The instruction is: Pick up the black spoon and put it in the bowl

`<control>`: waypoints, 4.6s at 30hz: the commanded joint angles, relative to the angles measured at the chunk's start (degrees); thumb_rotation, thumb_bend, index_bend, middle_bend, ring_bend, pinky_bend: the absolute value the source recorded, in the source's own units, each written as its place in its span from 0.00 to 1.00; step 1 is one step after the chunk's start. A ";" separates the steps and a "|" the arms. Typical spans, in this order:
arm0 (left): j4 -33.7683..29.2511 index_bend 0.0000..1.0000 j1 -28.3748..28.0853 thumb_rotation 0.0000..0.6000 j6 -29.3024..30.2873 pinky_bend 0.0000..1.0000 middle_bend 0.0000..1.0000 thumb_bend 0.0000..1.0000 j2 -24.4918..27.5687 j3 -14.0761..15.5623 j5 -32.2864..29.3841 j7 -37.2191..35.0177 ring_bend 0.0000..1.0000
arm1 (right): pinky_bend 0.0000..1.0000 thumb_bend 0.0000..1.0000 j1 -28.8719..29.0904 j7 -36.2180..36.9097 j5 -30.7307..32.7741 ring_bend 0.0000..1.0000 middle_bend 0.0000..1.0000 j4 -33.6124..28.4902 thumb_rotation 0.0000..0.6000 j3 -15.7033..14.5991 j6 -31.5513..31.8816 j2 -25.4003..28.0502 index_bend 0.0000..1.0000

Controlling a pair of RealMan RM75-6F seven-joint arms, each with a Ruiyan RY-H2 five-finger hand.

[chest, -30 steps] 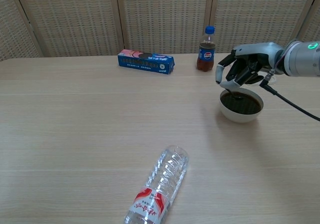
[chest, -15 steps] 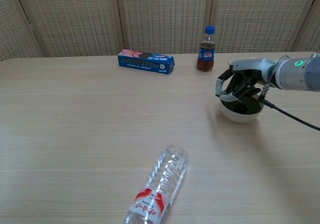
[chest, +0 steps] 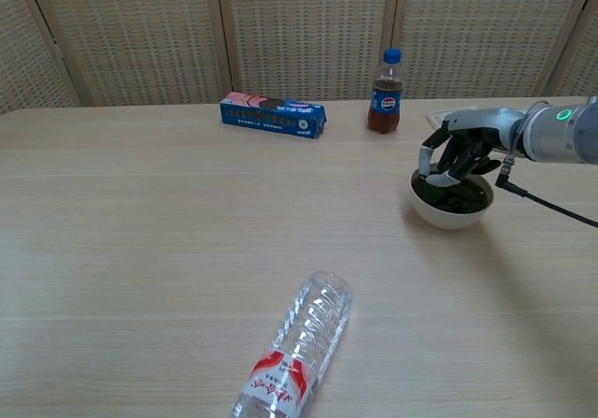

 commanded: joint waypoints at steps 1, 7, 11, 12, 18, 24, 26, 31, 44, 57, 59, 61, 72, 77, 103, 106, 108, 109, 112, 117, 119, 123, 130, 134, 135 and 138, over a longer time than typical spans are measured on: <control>-0.07 0.00 0.10 1.00 0.04 0.00 0.00 0.36 0.03 0.02 -0.09 0.08 0.00 | 1.00 0.91 0.61 0.27 -0.17 1.00 0.95 0.92 1.00 0.53 -0.66 -0.45 0.76; -0.13 0.00 0.33 1.00 0.09 0.00 0.00 0.36 0.02 0.10 -0.26 0.10 0.00 | 1.00 0.91 1.70 0.68 -0.91 1.00 0.95 1.67 1.00 1.42 -1.39 -1.34 0.76; 0.02 0.00 0.37 1.00 -0.03 0.00 0.00 0.36 -0.06 0.11 -0.35 -0.02 0.00 | 1.00 0.91 1.77 1.00 -1.55 1.00 0.95 0.33 1.00 1.53 -1.64 -1.34 0.76; 0.05 0.00 0.34 1.00 -0.08 0.00 0.00 0.36 -0.08 0.10 -0.35 -0.04 0.00 | 1.00 0.91 1.68 1.05 -1.74 1.00 0.95 -0.17 1.00 1.47 -1.66 -1.23 0.76; 0.16 0.00 0.00 1.00 -0.38 0.00 0.00 0.36 -0.11 -0.03 -0.15 -0.13 0.00 | 1.00 0.91 0.45 1.44 -3.02 1.00 0.96 -4.11 1.00 0.96 -1.14 0.68 0.76; -0.06 0.00 -0.31 1.00 -0.79 0.00 0.00 0.36 -0.24 0.06 0.13 0.00 0.00 | 1.00 0.91 -0.83 1.87 -3.17 1.00 0.96 -5.48 1.00 0.60 -0.64 2.48 0.76; -0.16 0.00 -0.31 1.00 -0.76 0.00 0.00 0.37 -0.26 0.06 0.16 0.14 0.00 | 1.00 0.91 -0.98 1.92 -3.06 1.00 0.96 -4.89 1.00 0.46 -0.83 2.73 0.76; -0.54 0.00 -0.23 1.00 -0.71 0.00 0.00 0.36 -0.20 0.06 -0.02 0.69 0.00 | 1.00 0.91 -0.71 2.39 -2.82 1.00 0.96 -2.53 1.00 0.62 -1.82 2.60 0.76; -1.18 0.00 0.37 1.00 -0.31 0.00 0.00 0.36 0.20 0.18 -0.55 1.35 0.00 | 1.00 0.91 1.78 3.55 -3.91 1.00 0.96 2.25 1.00 1.84 -4.09 -0.12 0.76; -0.72 0.00 0.42 1.00 -0.29 0.00 0.00 0.36 0.20 0.21 -0.33 0.57 0.00 | 1.00 0.91 1.07 3.53 -5.14 1.00 0.96 -2.59 1.00 1.14 -3.85 1.30 0.76; -0.69 0.00 0.37 1.00 -0.31 0.00 0.00 0.36 0.19 0.21 -0.24 0.56 0.00 | 1.00 0.91 0.51 3.55 -5.09 1.00 0.96 -3.45 1.00 0.89 -3.56 1.97 0.76; -0.72 0.00 0.29 1.00 -0.39 0.00 0.00 0.36 0.16 0.20 -0.16 0.57 0.00 | 1.00 0.91 -0.02 3.52 -5.01 1.00 0.96 -4.00 1.00 0.54 -3.43 2.61 0.76; -1.30 0.00 0.27 1.00 -0.20 0.00 0.00 0.36 0.13 0.29 0.17 1.21 0.00 | 1.00 0.91 -0.88 3.96 -3.66 1.00 0.96 -0.70 1.00 0.82 -2.80 2.99 0.76; -1.45 0.00 0.43 1.00 -0.03 0.00 0.00 0.36 0.22 0.29 0.04 1.36 0.00 | 1.00 0.91 -0.55 4.16 -3.56 1.00 0.96 0.86 1.00 1.14 -2.94 2.29 0.76; -0.80 0.00 0.38 1.00 0.45 0.00 0.00 0.36 0.19 -0.12 0.26 0.27 0.00 | 1.00 0.11 -4.81 1.65 -3.44 1.00 0.94 -8.30 1.00 1.71 6.42 7.28 0.40; -0.73 0.00 0.31 1.00 0.72 0.00 0.00 0.36 0.28 -0.38 0.27 0.52 0.00 | 1.00 0.12 -6.56 0.80 -2.42 0.99 0.87 -11.17 1.00 2.04 9.60 8.93 0.40; -0.75 0.00 0.18 1.00 1.08 0.00 0.00 0.37 0.34 -0.70 0.35 0.73 0.00 | 1.00 0.12 -8.64 -1.63 -2.04 0.96 0.81 -14.05 1.00 1.92 14.29 10.48 0.40; -0.79 0.00 0.13 1.00 1.19 0.00 0.00 0.36 0.37 -0.81 0.39 0.74 0.00 | 1.00 0.12 -9.52 -2.78 -1.69 0.93 0.79 -15.20 1.00 1.94 16.36 11.02 0.40; -0.78 0.00 0.00 1.00 1.54 0.00 0.00 0.36 0.34 -1.07 0.55 0.90 0.00 | 0.95 0.12 -11.99 -6.73 -1.62 0.78 0.68 -17.88 1.00 1.58 22.66 12.02 0.40; -0.39 0.00 -0.49 1.00 2.31 0.00 0.00 0.36 -0.23 -1.90 0.83 1.53 0.00 | 0.76 0.13 -17.33 -12.39 -2.57 0.55 0.52 -22.20 1.00 0.50 34.61 12.38 0.40; -0.07 0.00 -0.67 1.00 3.24 0.00 0.00 0.37 -0.45 -2.34 1.38 1.80 0.00 | 0.69 0.14 -19.92 -15.51 -4.64 0.48 0.47 -23.18 1.00 -0.95 40.17 12.57 0.40; -0.01 0.00 -0.72 1.00 4.04 0.00 0.00 0.36 -0.54 -2.45 2.02 1.75 0.00 | 0.49 0.15 -22.70 -20.17 -7.06 0.34 0.37 -23.74 1.00 -2.49 46.44 12.14 0.40; -0.19 0.00 -0.74 1.00 5.27 0.00 0.00 0.36 -0.58 -2.22 3.45 2.25 0.00 | 0.22 0.15 -26.85 -26.65 -9.58 0.13 0.20 -25.81 1.00 -5.05 52.83 12.66 0.30; -0.14 0.00 -0.45 1.00 6.58 0.00 0.00 0.36 -0.87 -1.78 4.76 2.75 0.00 | 0.10 0.15 -30.36 -31.59 -10.26 0.04 0.13 -28.40 1.00 -7.93 55.30 14.17 0.24; -0.16 0.00 -0.34 1.00 6.82 0.00 0.00 0.36 -0.93 -1.55 5.13 2.99 0.00 | 0.07 0.15 -31.26 -32.48 -10.62 0.02 0.12 -29.15 1.00 -8.64 56.12 14.55 0.22; -0.24 0.00 -0.03 1.00 7.46 0.00 0.00 0.37 -1.06 -1.07 5.88 3.15 0.00 | 0.03 0.15 -33.12 -33.84 -11.26 0.00 0.09 -30.69 1.00 -9.69 57.55 15.22 0.22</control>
